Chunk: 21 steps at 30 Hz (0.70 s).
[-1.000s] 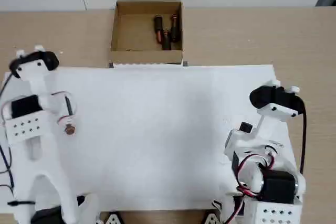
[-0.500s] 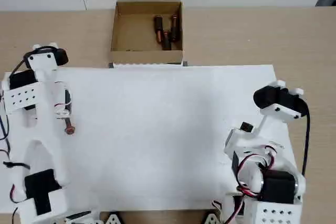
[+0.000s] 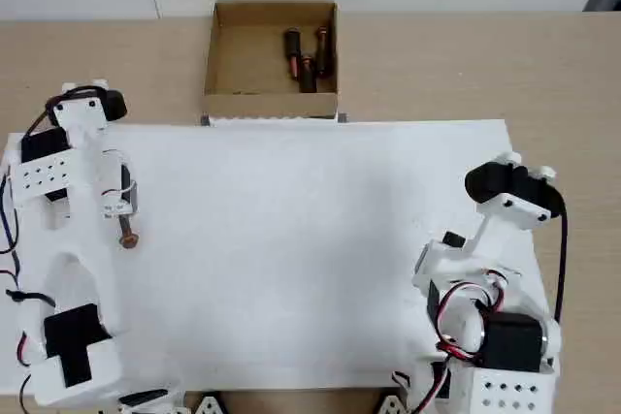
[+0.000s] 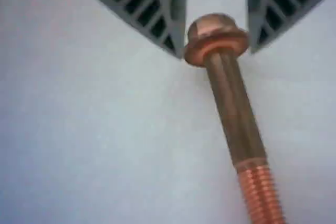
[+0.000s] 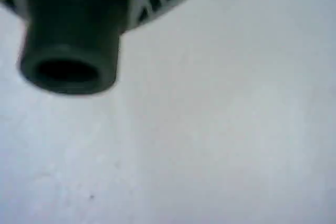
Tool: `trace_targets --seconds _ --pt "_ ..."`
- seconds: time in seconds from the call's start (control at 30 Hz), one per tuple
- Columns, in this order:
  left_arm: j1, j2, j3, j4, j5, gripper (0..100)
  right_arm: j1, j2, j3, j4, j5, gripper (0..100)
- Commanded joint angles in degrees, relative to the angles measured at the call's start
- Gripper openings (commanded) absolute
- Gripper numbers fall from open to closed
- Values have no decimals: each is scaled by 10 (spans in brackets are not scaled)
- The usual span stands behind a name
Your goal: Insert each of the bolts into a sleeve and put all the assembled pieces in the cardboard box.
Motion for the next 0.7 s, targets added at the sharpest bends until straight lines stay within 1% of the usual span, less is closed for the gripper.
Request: trace_targets --seconds 0.0,0.43,0.67 --pt "0 18 -22 -13 -4 106 0 -5 -4 -14 -4 2" --pt "-4 105 -22 -53 -2 100 0 -5 -3 -14 -4 2" --pt "-38 164 -22 -75 -2 58 0 -5 -3 -14 -4 2"
